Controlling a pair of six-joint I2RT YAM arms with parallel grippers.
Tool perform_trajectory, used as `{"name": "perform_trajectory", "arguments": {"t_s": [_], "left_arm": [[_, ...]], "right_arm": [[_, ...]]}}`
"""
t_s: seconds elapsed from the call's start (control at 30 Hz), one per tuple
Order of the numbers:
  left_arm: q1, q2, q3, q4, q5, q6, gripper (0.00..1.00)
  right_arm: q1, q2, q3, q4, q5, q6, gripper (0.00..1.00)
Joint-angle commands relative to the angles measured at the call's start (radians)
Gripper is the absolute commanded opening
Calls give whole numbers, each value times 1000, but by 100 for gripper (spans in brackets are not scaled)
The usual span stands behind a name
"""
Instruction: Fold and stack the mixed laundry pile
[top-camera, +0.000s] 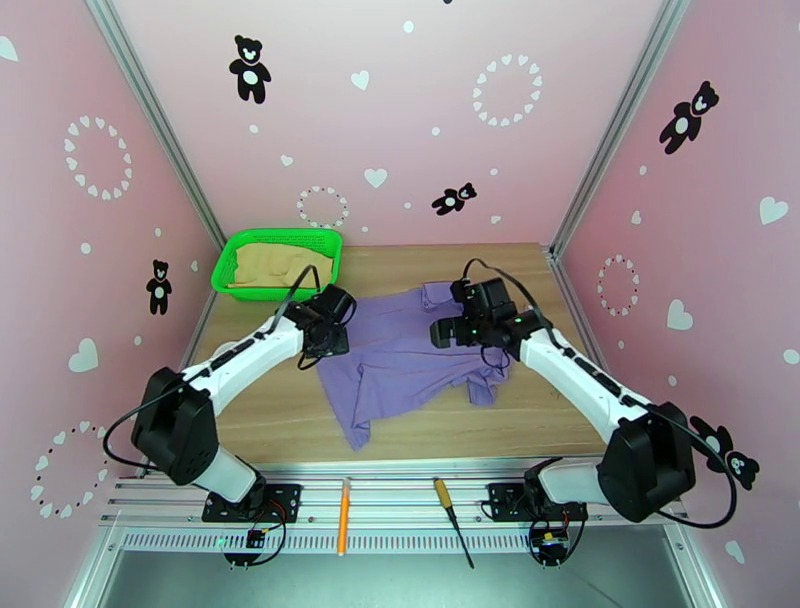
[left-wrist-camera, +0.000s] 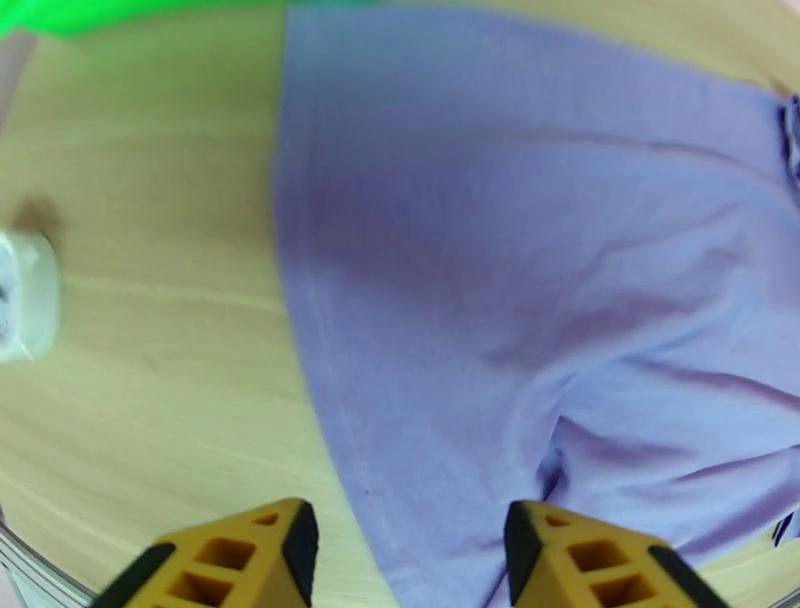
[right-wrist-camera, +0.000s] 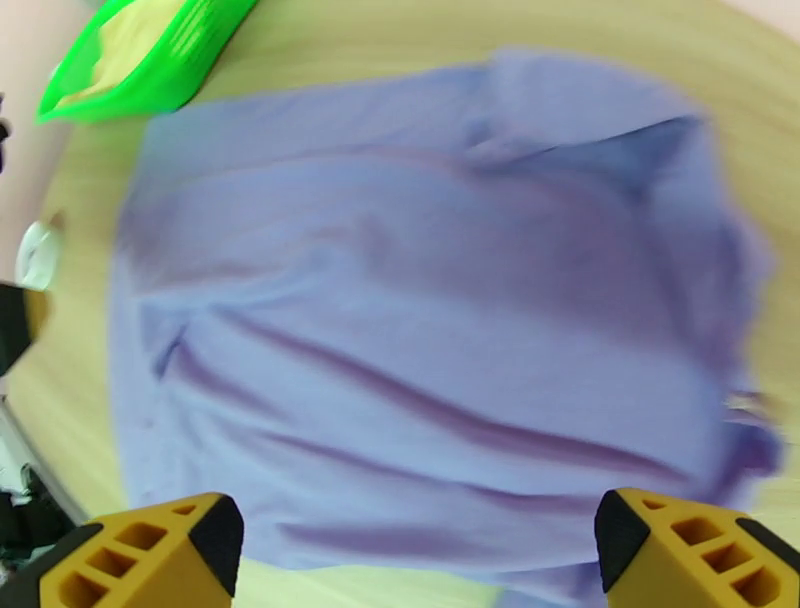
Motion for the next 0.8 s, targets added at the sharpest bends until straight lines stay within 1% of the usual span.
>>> {"name": "perform_trajectory", "arguments": {"t_s": [0.0,0.17,0.33,0.4,0.5,0.63,0.7,0.77], "left_arm": [[-28,63,29,119,90,-73,50],[-80,178,78,71,60,-102,45],[-95,229,34,-14,-3,-133,43],[-95,222,2,-52,-34,-146,43],[-96,181,-44,-97,-53,-165,43],[-97,93,-83,-102,-37,-178,44],[-97,78,-82,-107,-36,-178,45],[-97,96,-83,-95,-32,-176,46]], "right_arm": [[-6,71,-55,105,-71,125,97],[-7,115,-108,171,-91,152,96],[-9,178,-126,214,-116,149,96],[-9,192,-126,229,-137,150,95],[-11,204,-124,248,-155,153,95],[-11,229,-115,259,-164,152,95],[-12,246,-110,262,-167,154,94],[-11,262,-107,265,-173,159,94]]}}
